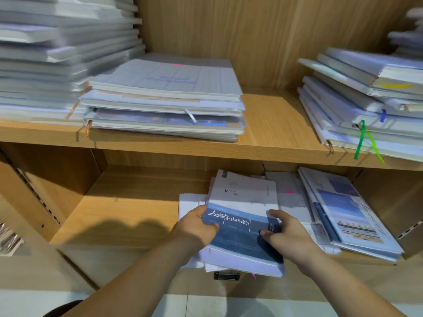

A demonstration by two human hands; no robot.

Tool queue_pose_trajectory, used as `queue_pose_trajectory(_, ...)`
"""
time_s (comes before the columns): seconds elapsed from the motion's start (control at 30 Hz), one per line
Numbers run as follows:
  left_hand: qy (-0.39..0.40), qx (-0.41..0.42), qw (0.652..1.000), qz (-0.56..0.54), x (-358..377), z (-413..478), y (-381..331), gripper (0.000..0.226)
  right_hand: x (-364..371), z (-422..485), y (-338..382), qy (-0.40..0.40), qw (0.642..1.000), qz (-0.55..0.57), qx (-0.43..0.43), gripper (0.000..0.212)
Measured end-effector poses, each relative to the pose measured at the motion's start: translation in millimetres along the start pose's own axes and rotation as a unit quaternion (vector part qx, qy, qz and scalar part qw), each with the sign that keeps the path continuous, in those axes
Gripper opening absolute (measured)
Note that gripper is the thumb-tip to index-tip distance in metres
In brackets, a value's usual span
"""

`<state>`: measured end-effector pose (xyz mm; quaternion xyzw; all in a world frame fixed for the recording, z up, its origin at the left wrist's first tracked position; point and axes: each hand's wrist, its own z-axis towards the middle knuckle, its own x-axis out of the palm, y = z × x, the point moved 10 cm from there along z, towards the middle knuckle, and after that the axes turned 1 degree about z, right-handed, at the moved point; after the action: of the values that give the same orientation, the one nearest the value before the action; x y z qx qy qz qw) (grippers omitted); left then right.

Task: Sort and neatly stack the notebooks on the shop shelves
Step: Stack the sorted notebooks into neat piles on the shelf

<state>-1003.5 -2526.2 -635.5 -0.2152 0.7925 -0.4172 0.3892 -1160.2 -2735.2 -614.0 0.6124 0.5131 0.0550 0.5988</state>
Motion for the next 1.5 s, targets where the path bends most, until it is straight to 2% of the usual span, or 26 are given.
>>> queue_pose_trajectory(0.07,0.005,-0.013,0.996,-0.093,-6,-4,-8,0.033,-2,-2,5,0.005,1.0,-0.025,-0.016,0.051)
queue_pose_trajectory(0.17,0.067,-0.048,0.955,-0.286,9,-5,-18,0.056,-18,-2,17,-0.009,0.999,-0.016,-0.034,0.041)
queue_pose_trajectory(0.2,0.092,-0.048,0.935,-0.34,13,-11,-28,0.053,-28,-3,23,-0.018,0.999,-0.003,-0.037,0.037)
queue_pose_trajectory(0.27,0.112,-0.019,0.916,-0.386,11,-23,-50,0.03,-52,-8,33,-0.041,0.998,0.034,-0.031,0.025)
queue_pose_trajectory(0.3,0.111,-0.005,0.916,-0.387,8,-30,-58,0.022,-63,-13,37,-0.047,0.997,0.049,-0.03,0.017)
queue_pose_trajectory(0.37,0.113,0.014,0.917,-0.383,2,-44,-65,0.022,-76,-27,44,-0.039,0.997,0.049,-0.047,0.01)
queue_pose_trajectory(0.47,0.121,0.015,0.931,-0.344,-1,-75,-59,0.038,-78,-62,55,-0.006,0.997,0.013,-0.078,0.021)
queue_pose_trajectory(0.57,0.076,0.048,0.967,-0.239,-13,-118,-51,0.058,-76,-105,63,0.004,0.995,-0.029,-0.097,0.033)
queue_pose_trajectory(0.67,0.065,0.114,0.977,-0.167,-32,-169,-61,0.047,-74,-155,75,-0.005,0.991,-0.072,-0.114,0.045)
queue_pose_trajectory(0.73,0.079,0.139,0.977,-0.141,-46,-202,-63,0.039,-76,-190,82,-0.017,0.989,-0.087,-0.116,0.05)
queue_pose_trajectory(0.83,0.09,0.167,0.974,-0.126,-76,-248,-71,0.041,-82,-248,101,-0.02,0.986,-0.08,-0.143,0.055)
queue_pose_trajectory(1.07,0.109,0.25,0.956,-0.11,-133,-329,-130,0.054,-134,-347,183,-0.067,0.97,-0.002,-0.234,0.044)
queue_pose_trajectory(1.27,0.017,0.325,0.937,-0.125,-187,-340,-194,0.036,-152,-342,249,-0.11,0.945,0.064,-0.302,0.04)
queue_pose_trajectory(1.43,-0.152,0.328,0.929,-0.078,-243,-289,-234,0.021,-138,-268,309,-0.107,0.936,0.105,-0.317,0.025)
queue_pose_trajectory(1.5,-0.213,0.307,0.927,-0.048,-262,-266,-244,0.032,-129,-237,328,-0.087,0.941,0.138,-0.295,0.024)
